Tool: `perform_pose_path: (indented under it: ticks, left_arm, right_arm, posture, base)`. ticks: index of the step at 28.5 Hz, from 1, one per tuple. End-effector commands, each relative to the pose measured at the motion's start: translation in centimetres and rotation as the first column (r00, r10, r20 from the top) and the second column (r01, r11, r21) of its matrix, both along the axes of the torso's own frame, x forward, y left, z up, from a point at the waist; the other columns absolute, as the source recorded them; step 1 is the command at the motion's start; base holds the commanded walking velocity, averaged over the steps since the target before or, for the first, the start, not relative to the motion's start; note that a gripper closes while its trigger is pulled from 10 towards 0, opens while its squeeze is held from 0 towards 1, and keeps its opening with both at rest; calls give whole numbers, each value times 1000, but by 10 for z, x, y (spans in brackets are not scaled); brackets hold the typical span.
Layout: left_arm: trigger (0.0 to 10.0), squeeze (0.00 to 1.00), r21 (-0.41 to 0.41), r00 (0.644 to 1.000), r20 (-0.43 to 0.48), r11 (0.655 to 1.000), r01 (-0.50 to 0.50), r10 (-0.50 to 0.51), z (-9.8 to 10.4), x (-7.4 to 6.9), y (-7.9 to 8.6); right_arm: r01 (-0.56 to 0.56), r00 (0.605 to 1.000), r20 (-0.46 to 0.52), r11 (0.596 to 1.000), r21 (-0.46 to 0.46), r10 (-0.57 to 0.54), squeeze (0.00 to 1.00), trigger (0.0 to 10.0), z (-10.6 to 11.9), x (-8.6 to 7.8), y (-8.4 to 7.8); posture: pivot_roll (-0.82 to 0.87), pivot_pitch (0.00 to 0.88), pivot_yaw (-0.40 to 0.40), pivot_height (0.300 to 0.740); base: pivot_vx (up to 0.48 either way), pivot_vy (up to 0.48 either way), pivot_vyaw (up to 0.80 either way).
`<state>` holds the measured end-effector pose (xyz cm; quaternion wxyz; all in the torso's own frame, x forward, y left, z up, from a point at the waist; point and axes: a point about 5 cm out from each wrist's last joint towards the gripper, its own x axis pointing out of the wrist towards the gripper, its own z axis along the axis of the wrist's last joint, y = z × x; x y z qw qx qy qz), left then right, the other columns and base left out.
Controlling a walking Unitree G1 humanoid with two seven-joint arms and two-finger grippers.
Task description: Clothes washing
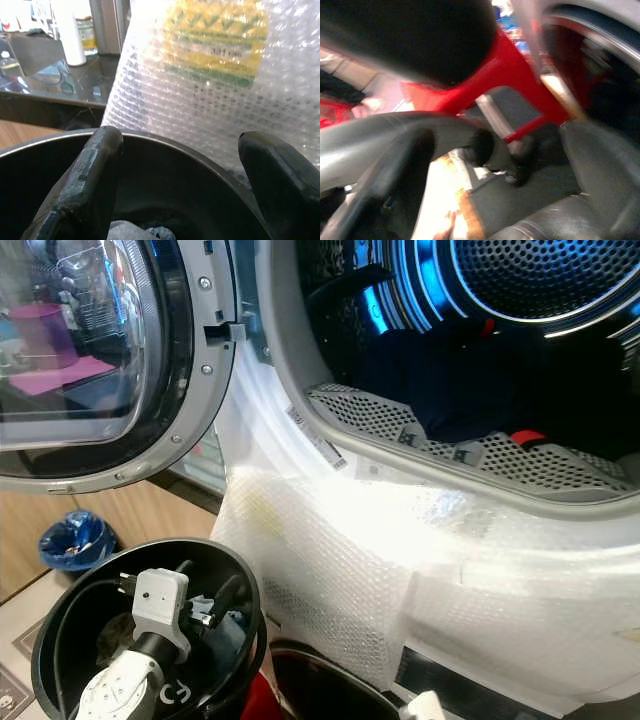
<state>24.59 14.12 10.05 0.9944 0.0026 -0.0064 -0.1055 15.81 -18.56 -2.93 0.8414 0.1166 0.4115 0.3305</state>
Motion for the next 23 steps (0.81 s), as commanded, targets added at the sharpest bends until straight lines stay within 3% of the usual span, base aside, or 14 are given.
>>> perform_pose_path:
  ticks: [1,2,7,11,12,13,14,15,16,20,23]
  left_arm:
    - [10000,0,13,1000,3,1000,-11,11,0,-2,2]
    - [10000,0,13,1000,1,1000,-16,16,0,-3,3]
    - [10000,0,17,1000,-3,1000,-25,25,-1,-6,7]
    - [10000,0,32,999,-12,999,-34,34,-1,-12,14]
    - [10000,0,38,999,-15,998,-40,40,-2,-12,16]
    - [10000,0,39,999,-16,998,-43,43,-2,-13,17]
    - [10000,0,39,999,-16,998,-43,43,-2,-13,17]
    - [10000,0,40,999,-17,998,-44,45,-2,-13,18]
    - [10000,0,42,999,-20,998,-47,48,-2,-13,19]
    - [10000,0,46,999,-22,998,-49,50,-2,-13,21]
    - [10000,0,48,999,-24,998,-38,39,-1,-14,20]
  right_arm:
    - [63,996,-55,990,-127,-70,0,10000,-20,-6,-6]
    - [148,983,-81,971,-188,-165,0,10000,-31,-5,-9]
    - [225,959,-102,931,-287,-263,0,10000,-45,-7,-14]
    - [146,989,-14,985,-90,-148,0,10000,-33,-2,-4]
    - [103,994,37,990,96,-107,0,10000,-17,2,-2]
    - [85,994,52,982,166,-95,0,10000,-10,2,-1]
    - [85,994,52,982,166,-95,0,10000,-10,2,-1]
    - [49,994,83,966,253,-72,0,10000,1,3,-1]
    - [-60,988,152,925,376,2,0,10000,29,3,0]
    - [-191,964,254,875,444,82,0,10000,63,4,2]
    - [-318,886,454,832,454,91,0,10000,108,19,14]
  posture:
    - [-28,16,-16,740]
    - [-22,12,-16,740]
    - [-10,5,-13,740]
    - [2,23,-8,740]
    - [-1,28,-6,740]
    - [-5,40,-4,740]
    - [-5,40,-4,740]
    - [-6,49,-5,740]
    - [-12,54,-6,740]
    - [-25,66,-6,740]
    - [-29,73,-6,740]
  base:
    - [0,0,0]
    - [0,0,0]
    - [0,0,0]
    - [0,0,0]
    - [0,0,0]
    - [0,0,0]
    - [0,0,0]
    - [0,0,0]
    - [0,0,0]
    - [0,0,0]
    - [0,0,0]
